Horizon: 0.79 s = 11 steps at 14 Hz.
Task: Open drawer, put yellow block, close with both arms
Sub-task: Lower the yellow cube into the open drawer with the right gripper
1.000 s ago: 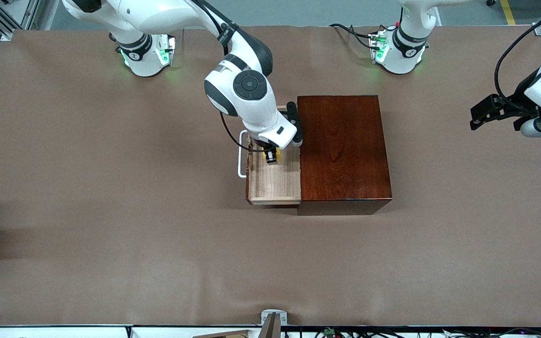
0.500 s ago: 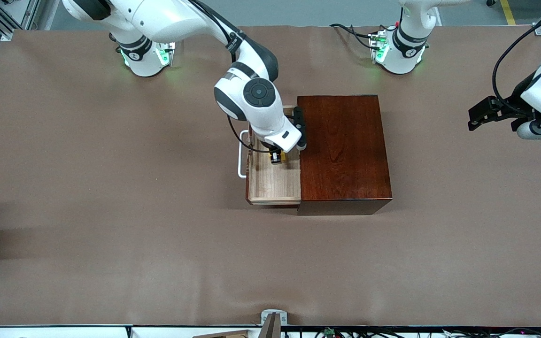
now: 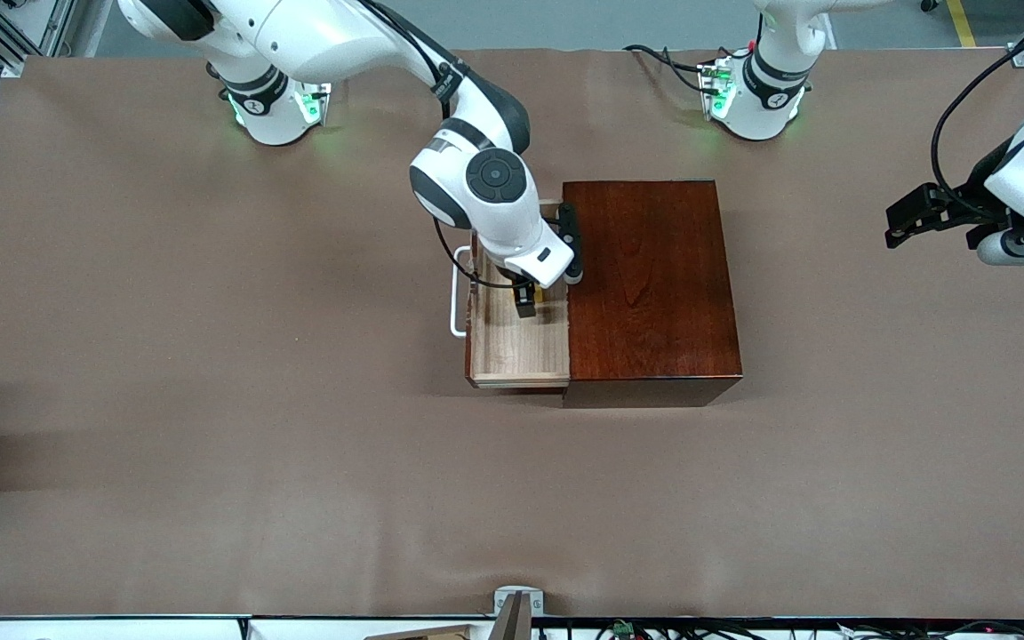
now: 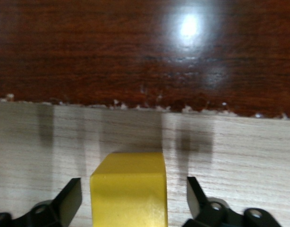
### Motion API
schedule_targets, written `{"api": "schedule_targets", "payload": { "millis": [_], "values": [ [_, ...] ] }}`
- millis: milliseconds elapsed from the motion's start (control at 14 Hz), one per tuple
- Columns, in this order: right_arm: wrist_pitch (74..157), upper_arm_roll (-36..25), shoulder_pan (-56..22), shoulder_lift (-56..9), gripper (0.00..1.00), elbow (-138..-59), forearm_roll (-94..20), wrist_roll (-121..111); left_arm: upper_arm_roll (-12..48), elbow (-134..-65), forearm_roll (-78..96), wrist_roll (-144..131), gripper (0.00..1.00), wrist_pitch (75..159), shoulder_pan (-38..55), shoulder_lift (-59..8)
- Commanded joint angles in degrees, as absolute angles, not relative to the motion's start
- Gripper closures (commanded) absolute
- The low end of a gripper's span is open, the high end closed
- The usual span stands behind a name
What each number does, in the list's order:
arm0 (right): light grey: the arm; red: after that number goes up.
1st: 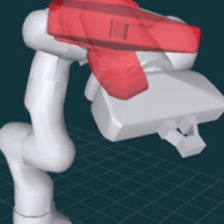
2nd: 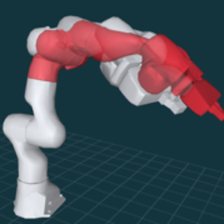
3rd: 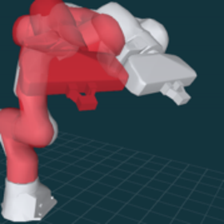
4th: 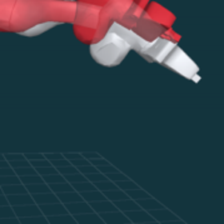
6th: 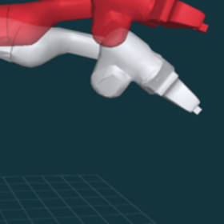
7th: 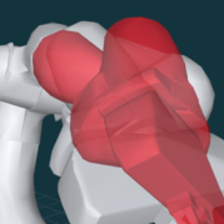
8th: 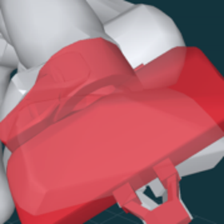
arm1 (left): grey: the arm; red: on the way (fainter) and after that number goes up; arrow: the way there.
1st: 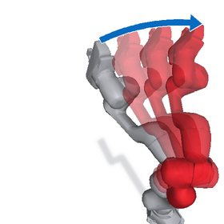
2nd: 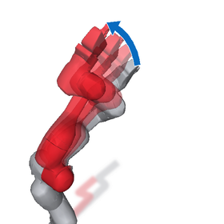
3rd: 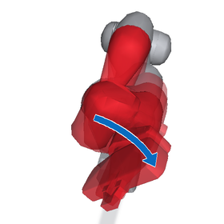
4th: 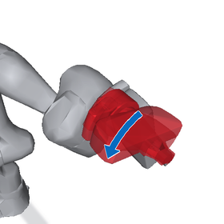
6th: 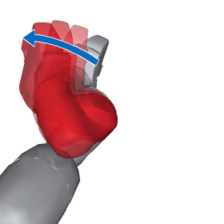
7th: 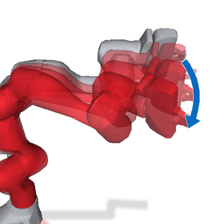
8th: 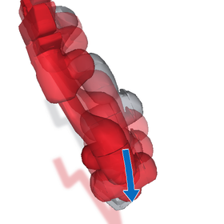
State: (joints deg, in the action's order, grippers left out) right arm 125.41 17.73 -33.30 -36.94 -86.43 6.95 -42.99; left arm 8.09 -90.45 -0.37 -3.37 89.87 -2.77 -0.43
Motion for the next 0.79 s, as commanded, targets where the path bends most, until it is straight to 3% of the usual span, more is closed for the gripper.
{"api": "schedule_targets", "payload": {
  "millis": [0, 714],
  "values": [
    [124.72, 17.75, -32.96, -36.65, 0.00, -85.34, 7.65, -41.66, 8.26, -90.79, 1.14, -2.37, 0.00, 90.35, -3.34, -0.18],
    [113.22, 17.75, -27.87, -26.03, 0.00, -85.43, 6.94, -35.09, 8.26, -91.23, 1.14, -2.37, 0.00, 90.35, -3.60, -0.26]
  ]
}}
